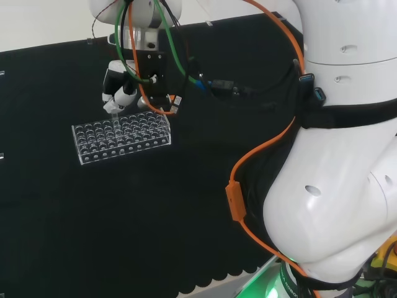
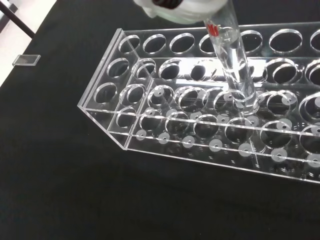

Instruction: Put the test tube back in the rack.

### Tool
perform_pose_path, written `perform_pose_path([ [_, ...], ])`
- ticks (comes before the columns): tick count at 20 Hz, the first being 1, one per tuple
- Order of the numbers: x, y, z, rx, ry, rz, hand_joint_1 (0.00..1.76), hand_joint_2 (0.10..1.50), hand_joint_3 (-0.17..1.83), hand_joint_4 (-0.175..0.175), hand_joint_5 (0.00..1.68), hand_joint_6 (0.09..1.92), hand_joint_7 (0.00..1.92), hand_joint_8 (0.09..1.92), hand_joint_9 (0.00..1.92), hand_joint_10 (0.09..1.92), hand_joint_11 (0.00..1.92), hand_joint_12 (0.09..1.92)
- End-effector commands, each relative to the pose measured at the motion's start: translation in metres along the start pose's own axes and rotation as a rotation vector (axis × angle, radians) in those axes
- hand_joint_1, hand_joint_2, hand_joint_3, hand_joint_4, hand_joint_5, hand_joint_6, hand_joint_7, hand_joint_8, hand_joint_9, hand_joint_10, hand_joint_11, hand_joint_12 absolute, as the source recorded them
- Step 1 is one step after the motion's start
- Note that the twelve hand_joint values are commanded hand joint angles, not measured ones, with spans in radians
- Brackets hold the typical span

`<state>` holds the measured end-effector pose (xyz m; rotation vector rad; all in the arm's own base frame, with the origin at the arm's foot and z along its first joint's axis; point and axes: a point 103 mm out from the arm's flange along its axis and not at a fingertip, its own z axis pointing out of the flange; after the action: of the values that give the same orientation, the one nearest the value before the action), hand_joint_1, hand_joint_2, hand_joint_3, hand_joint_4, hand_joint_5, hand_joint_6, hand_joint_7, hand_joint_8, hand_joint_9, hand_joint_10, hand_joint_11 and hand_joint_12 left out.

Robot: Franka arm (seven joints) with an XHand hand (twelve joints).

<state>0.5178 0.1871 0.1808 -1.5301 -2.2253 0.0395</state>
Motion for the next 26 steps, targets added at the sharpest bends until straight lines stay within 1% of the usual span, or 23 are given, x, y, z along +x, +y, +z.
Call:
perform_pose_path([
  [1, 0.000, 0.001, 0.002, 0.007, 0.000, -0.004, 1.41, 1.07, -0.17, -0.175, 1.19, 0.64, 1.33, 0.73, 1.19, 0.46, 0.79, 1.21],
  [14, -0.001, 0.007, 0.017, 0.017, 0.000, -0.009, 1.41, 1.07, -0.17, -0.175, 1.20, 0.64, 1.33, 0.72, 1.19, 0.46, 0.79, 1.21],
  [24, 0.000, 0.011, 0.022, 0.015, -0.008, -0.012, 1.41, 1.07, -0.17, -0.175, 1.20, 0.64, 1.33, 0.72, 1.19, 0.46, 0.79, 1.21],
  [26, -0.001, 0.011, 0.022, 0.021, 0.007, -0.014, 1.41, 1.07, -0.17, -0.175, 1.20, 0.64, 1.33, 0.72, 1.19, 0.46, 0.79, 1.21],
])
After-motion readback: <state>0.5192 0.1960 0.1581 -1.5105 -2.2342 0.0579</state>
